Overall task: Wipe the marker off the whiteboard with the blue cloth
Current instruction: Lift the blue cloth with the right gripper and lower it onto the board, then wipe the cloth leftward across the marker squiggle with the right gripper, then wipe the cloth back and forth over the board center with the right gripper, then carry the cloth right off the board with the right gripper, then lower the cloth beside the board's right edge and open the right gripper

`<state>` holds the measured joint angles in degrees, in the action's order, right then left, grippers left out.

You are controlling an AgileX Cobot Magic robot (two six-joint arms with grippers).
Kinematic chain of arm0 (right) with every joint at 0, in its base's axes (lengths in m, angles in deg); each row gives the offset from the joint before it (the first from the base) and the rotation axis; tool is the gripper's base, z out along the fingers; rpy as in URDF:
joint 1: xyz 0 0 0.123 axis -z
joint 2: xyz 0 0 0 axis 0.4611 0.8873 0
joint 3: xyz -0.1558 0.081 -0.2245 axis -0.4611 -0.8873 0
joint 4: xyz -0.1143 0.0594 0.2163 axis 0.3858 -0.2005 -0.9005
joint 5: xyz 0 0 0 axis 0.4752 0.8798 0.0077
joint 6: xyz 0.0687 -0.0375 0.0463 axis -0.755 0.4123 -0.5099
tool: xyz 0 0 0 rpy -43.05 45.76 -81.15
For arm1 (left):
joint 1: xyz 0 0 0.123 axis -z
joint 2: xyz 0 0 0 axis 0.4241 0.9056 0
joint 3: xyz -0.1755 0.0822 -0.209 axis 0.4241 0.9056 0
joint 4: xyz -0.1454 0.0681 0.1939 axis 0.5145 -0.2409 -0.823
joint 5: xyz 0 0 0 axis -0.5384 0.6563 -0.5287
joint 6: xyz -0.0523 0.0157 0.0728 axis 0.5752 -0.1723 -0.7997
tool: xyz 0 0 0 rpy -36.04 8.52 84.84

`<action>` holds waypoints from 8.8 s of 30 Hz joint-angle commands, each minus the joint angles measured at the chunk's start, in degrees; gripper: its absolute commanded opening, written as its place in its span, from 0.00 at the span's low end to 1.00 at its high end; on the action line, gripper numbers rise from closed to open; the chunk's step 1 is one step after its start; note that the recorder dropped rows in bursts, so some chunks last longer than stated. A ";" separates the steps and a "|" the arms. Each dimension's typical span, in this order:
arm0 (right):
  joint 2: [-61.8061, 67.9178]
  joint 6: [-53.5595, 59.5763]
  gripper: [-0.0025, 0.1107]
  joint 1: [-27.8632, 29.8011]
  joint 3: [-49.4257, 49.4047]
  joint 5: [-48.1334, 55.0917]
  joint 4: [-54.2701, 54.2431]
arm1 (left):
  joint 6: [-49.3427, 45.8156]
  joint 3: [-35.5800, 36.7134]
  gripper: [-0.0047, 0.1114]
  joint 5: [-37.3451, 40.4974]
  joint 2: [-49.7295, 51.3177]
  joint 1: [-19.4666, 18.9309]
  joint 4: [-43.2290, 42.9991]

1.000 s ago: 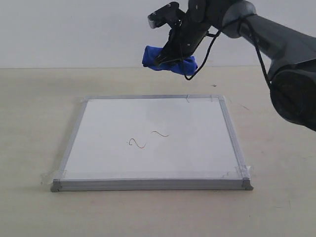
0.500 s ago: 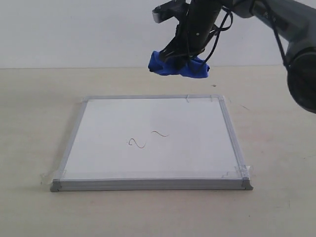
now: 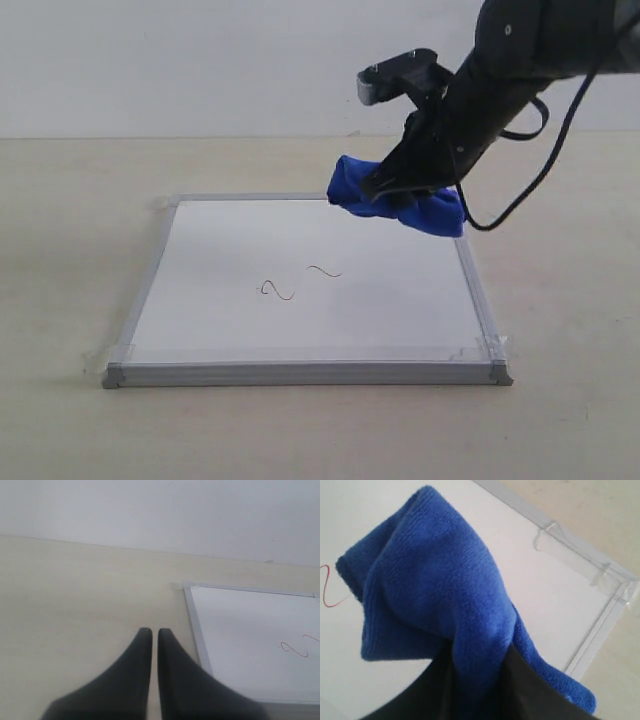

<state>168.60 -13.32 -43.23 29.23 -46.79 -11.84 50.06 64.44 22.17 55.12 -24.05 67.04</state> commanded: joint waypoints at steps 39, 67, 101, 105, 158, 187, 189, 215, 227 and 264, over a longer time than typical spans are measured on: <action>11.85 2.19 0.02 -1.39 -7.53 -24.38 -4.07 | -0.28 0.23 0.08 0.17 -0.18 0.18 0.44; 16.66 -5.21 0.02 -7.87 4.16 -14.73 7.21 | -0.28 0.23 0.08 0.17 -0.18 0.18 0.44; 17.58 8.19 0.02 -14.18 7.25 0.79 -8.63 | -0.28 0.23 0.08 0.17 -0.18 0.18 0.44; 17.58 23.24 0.02 -15.79 7.25 2.60 -21.99 | -0.28 0.23 0.08 0.17 -0.18 0.18 0.44; 16.03 -12.10 0.02 -11.58 9.59 -4.05 13.53 | -0.28 0.23 0.08 0.17 -0.18 0.18 0.44; 0.38 -67.24 0.02 5.90 -7.37 2.36 35.42 | -0.28 0.23 0.08 0.17 -0.18 0.18 0.44; 0.38 -68.54 0.02 5.90 -8.71 0.15 35.40 | -0.28 0.23 0.08 0.17 -0.18 0.18 0.44; 1.84 -82.64 0.64 5.90 -16.40 -13.49 43.79 | -0.28 0.23 0.08 0.17 -0.18 0.18 0.44; -2.26 -56.79 0.64 5.90 -16.18 -15.01 44.33 | -0.28 0.23 0.08 0.17 -0.18 0.18 0.44; 1.82 -85.53 0.02 5.90 -16.30 -11.70 43.06 | -0.28 0.23 0.08 0.17 -0.18 0.18 0.44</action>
<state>170.50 -96.32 -37.72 12.95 -57.49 31.45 50.06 64.44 22.17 55.12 -24.05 67.04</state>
